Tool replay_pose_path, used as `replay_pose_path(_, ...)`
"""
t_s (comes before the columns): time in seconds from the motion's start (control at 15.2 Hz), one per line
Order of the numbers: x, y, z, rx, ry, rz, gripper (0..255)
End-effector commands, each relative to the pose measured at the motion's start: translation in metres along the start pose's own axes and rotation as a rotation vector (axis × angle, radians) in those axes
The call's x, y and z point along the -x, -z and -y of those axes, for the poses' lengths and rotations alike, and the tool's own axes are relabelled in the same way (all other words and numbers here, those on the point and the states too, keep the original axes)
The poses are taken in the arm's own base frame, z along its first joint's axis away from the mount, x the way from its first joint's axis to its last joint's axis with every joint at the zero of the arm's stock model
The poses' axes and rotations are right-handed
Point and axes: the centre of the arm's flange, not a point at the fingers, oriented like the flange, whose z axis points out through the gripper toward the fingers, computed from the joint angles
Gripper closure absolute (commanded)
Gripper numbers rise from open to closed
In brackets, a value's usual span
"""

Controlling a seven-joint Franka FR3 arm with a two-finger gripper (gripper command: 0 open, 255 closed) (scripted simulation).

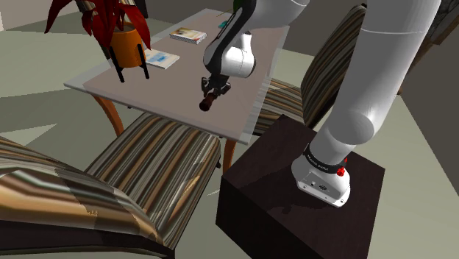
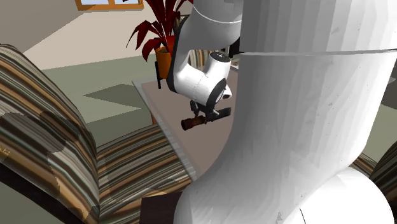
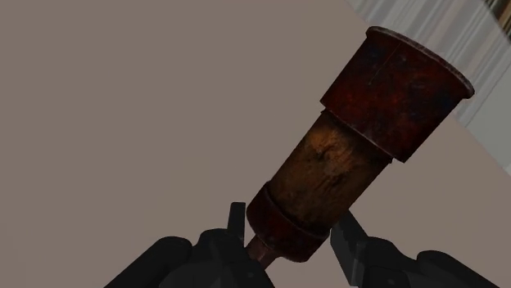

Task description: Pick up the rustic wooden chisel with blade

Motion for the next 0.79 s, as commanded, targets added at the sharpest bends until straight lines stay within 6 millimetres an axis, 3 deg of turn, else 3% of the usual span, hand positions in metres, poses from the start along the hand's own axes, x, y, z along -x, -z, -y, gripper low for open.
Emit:
replay_pose_path(0.0,-0.002,0.011,0.004,0.000,0.000,0.000,255)
replay_pose_path(0.59,-0.011,0.055,0.017,0.000,0.000,0.000,255)
replay_pose_path(0.73,-0.011,0.056,0.017,0.000,0.000,0.000,255)
